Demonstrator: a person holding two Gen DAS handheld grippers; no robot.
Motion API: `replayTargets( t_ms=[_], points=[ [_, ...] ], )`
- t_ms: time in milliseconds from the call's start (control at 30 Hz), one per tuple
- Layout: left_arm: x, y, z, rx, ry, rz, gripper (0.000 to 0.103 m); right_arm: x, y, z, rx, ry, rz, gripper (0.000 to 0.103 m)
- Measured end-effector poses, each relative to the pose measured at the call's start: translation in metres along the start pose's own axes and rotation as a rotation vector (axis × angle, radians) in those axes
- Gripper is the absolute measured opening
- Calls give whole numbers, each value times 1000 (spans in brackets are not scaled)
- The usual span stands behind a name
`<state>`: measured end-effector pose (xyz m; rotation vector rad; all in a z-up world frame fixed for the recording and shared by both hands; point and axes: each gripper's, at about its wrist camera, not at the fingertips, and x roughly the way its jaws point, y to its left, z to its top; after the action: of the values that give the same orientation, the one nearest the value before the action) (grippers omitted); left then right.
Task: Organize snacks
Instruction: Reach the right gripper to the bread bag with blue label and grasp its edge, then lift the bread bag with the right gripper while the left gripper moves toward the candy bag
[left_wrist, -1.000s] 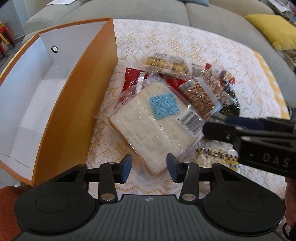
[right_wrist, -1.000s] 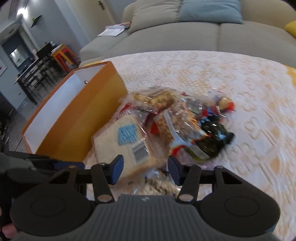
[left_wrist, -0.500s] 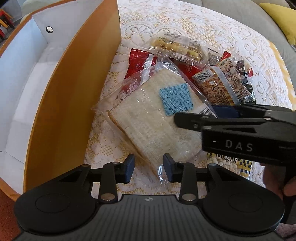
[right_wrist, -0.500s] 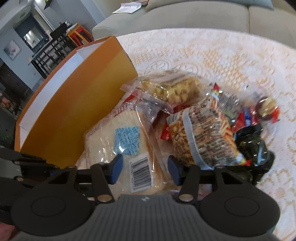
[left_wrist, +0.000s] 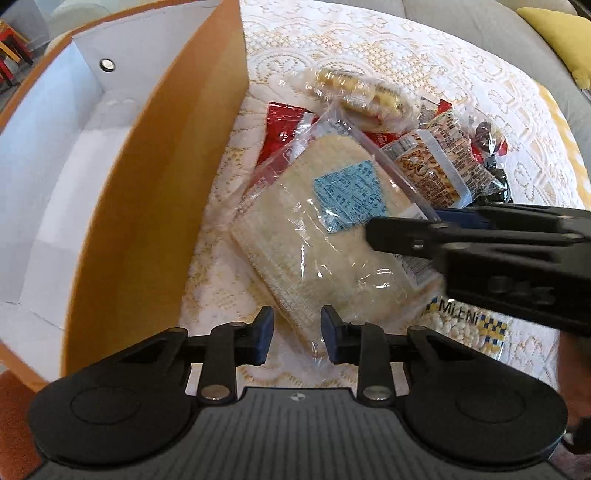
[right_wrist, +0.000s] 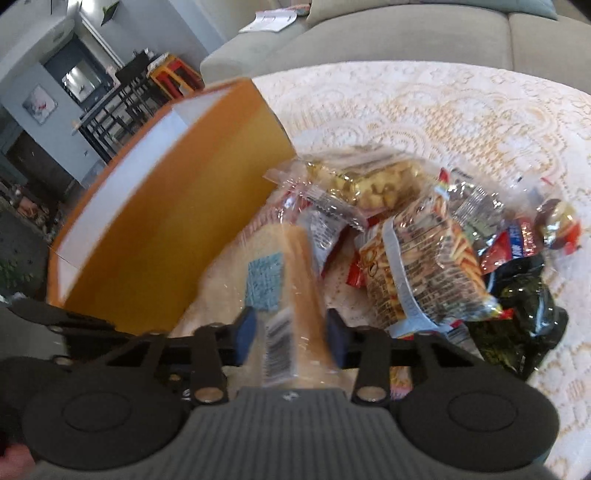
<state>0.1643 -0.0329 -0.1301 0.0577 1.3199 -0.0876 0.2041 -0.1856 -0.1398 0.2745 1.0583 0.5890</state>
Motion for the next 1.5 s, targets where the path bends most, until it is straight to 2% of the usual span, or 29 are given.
replayTargets(
  t_ms=[67, 167, 367, 533, 600, 667, 767, 867, 933, 1000, 1267, 1400, 1500],
  points=[
    [-3, 0, -4, 6, -3, 26, 35, -13, 7, 0, 2, -8, 37, 26],
    [-6, 3, -12, 12, -2, 49, 33, -22, 24, -1, 2, -5, 96, 26],
    [-6, 14, -27, -16, -5, 91, 32, -3, 49, -4, -5, 21, 76, 29],
    [-7, 24, -31, -48, -27, 63, 29, -2, 57, -14, 28, 13, 72, 30],
    [-11, 23, -35, -45, -40, 55, 29, -4, 62, -15, 47, 5, 42, 26],
    [-20, 21, -38, -35, -67, 35, 29, -10, 67, -17, 40, 3, 5, 23],
    [-34, 19, -44, -11, -120, -3, 33, -32, 71, -26, 27, -45, -9, 23],
    [-49, 15, -50, 3, -163, -70, 45, -61, 66, -33, 73, -114, -16, 22],
    [-58, 13, -52, 14, -188, -136, 61, -83, 59, -37, 95, -163, -33, 22],
    [-62, 7, -54, 35, -196, -199, 70, -107, 53, -42, 103, -212, -63, 22],
    [-44, -23, -53, 98, -117, -318, 70, -182, 25, -84, 181, -332, -204, 23],
    [-28, -32, -47, 97, -85, -344, 70, -189, 11, -104, 214, -328, -263, 23],
    [-15, -37, -43, 79, -63, -355, 70, -182, -3, -116, 278, -301, -246, 23]
  ],
)
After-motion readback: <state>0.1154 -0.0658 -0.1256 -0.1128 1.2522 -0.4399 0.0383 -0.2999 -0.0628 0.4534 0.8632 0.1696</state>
